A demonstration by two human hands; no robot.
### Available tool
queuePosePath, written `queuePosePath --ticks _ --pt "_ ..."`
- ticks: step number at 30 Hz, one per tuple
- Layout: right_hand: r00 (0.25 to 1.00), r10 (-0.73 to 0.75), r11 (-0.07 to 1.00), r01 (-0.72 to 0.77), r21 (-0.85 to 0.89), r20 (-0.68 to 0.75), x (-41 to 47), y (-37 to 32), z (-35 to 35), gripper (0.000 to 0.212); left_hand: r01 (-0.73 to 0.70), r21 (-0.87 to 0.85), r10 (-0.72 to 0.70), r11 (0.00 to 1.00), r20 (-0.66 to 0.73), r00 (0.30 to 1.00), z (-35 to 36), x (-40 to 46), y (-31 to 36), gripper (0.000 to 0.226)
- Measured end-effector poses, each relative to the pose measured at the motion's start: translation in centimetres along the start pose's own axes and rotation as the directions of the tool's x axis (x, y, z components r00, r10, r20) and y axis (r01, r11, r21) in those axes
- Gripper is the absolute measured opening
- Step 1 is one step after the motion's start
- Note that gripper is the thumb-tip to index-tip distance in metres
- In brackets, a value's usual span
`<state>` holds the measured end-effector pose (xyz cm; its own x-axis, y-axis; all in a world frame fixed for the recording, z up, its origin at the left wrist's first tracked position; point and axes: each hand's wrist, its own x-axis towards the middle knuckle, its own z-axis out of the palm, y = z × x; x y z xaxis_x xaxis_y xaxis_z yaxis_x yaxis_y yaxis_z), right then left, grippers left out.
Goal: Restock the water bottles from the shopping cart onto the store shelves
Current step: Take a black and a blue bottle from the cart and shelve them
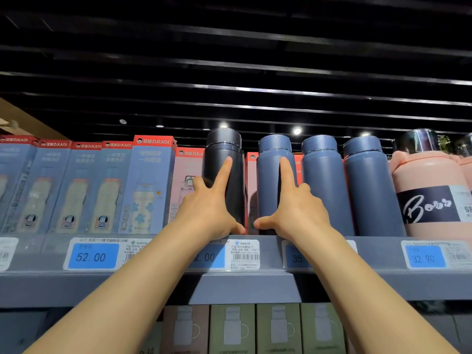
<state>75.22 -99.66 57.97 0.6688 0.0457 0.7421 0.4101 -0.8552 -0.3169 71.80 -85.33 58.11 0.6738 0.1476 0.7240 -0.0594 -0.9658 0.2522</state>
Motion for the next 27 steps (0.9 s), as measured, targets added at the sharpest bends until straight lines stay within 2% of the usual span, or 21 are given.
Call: queuePosePath --ticks 3,5,7,9,13,15,17,20,23,27 --pt "1.000 0.021 0.999 -0.022 -0.031 -0.022 0.0 0.0 0.2 0.125 0.035 0.012 -0.034 0.999 -0.032 0.999 0.1 -0.4 0.0 0.119" --pt "0.998 0.033 0.998 -0.036 -0.049 -0.060 -0.4 -0.1 0.2 0.116 0.050 0.123 -0.030 0.991 -0.156 0.987 0.1 -1.0 0.1 0.097" --pt "0.983 0.007 0.994 -0.027 -0.108 -0.185 -1.0 -0.1 0.2 0.094 0.040 0.230 0.044 0.972 -0.353 0.935 0.2 -1.8 0.3 0.064" --pt "0.942 -0.054 0.989 0.004 -0.150 -0.331 -1.8 -0.2 0.3 0.069 0.003 0.247 0.119 0.969 -0.479 0.870 0.4 -2.9 0.5 0.043" --pt "0.852 -0.191 0.979 0.201 -0.033 -0.487 -3.0 0.2 0.7 0.040 -0.077 0.234 0.182 0.969 -0.467 0.865 0.1 -4.4 -0.8 0.032" --pt "0.812 -0.265 0.941 0.336 0.046 -0.521 -4.4 0.2 1.3 0.032 -0.189 0.238 0.287 0.953 -0.505 0.814 -0.6 -6.1 -2.1 0.027" --pt "0.781 -0.309 0.887 0.443 0.131 -0.543 -6.8 -0.4 1.6 0.034 -0.258 0.248 0.354 0.934 -0.537 0.766 -1.6 -8.6 -3.6 0.024" --pt "0.768 -0.337 0.812 0.530 0.246 -0.544 -11.7 -2.7 2.3 0.040 -0.272 0.199 0.337 0.942 -0.574 0.746 -4.1 -13.2 -6.1 0.020" --pt "0.781 -0.363 0.784 0.551 0.287 -0.508 -17.0 -6.7 3.2 0.032 -0.231 0.119 0.256 0.966 -0.575 0.777 -6.6 -18.9 -9.7 0.020" --pt "0.884 -0.409 0.750 0.467 0.468 -0.226 -25.1 -13.9 4.8 0.023 -0.070 0.055 0.084 0.996 -0.343 0.936 -9.6 -28.4 -17.6 0.018"
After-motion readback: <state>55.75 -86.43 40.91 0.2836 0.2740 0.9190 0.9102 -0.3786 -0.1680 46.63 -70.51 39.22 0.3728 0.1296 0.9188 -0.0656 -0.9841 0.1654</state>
